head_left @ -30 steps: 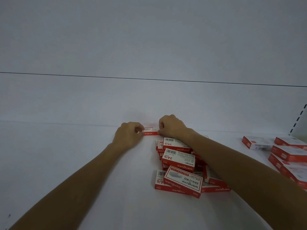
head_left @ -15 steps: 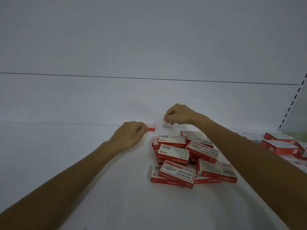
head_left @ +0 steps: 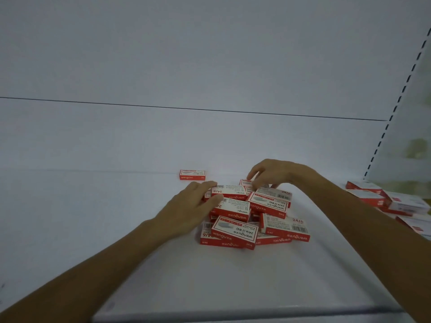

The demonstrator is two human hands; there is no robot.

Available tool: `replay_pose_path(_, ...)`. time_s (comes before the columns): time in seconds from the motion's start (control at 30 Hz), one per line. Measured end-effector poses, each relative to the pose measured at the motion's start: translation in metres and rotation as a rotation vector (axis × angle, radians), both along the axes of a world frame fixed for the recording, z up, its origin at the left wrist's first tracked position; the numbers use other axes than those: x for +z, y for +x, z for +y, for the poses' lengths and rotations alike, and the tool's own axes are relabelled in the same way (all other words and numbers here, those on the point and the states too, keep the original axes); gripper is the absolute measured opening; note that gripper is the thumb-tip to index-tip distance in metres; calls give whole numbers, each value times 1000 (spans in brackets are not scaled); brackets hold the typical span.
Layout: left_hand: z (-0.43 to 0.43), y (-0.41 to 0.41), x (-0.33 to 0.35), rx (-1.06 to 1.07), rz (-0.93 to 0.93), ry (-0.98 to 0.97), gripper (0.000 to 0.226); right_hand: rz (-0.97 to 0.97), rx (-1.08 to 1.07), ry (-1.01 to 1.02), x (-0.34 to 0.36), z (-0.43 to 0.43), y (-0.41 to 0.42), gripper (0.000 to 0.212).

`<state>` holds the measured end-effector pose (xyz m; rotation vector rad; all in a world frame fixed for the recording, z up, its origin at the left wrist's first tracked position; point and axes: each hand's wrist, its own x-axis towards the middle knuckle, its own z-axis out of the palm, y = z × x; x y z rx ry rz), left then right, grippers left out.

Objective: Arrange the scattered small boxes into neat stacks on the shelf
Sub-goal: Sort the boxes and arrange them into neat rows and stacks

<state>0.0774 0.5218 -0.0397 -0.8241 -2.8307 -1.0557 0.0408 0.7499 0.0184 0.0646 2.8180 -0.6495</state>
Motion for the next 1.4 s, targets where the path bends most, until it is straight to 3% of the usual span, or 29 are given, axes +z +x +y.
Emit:
replay_pose_path(0.2,-1,2,1,-11,16,11,54,-10,-54,-55,-1,2,0,35)
replay_pose_path(0.43,0,2,20,-53,29,33,41,-28,-100,-176,-4,7,-3,35)
replay_pose_path(0.57,9,-14,26,7,52,-81,46,111,-79,-122,-11,7,-2,30)
replay_pose_path(0.7,32,-20,30,-113,-10,-127,48,316,-9,-24,-20,7,1,32)
replay_pose_path(0.93,43,-32,20,-153,-53,-130,49,312,66,5,-17,10,2,39)
replay_pose_path(1.03,39,-33,21,-140,-9,-94,46,469,82,31,-19,8,3,47)
replay_pose_path(1.17,26,-36,21,-102,45,-84,42,645,136,-30,-14,6,-1,42)
replay_pose_path(1.27,11,-40,17,-67,76,-116,41,685,169,-8,-9,0,-7,39)
replay_pose_path(1.4,-11,-38,7,-64,97,32,33,572,189,85,-11,-10,-18,41)
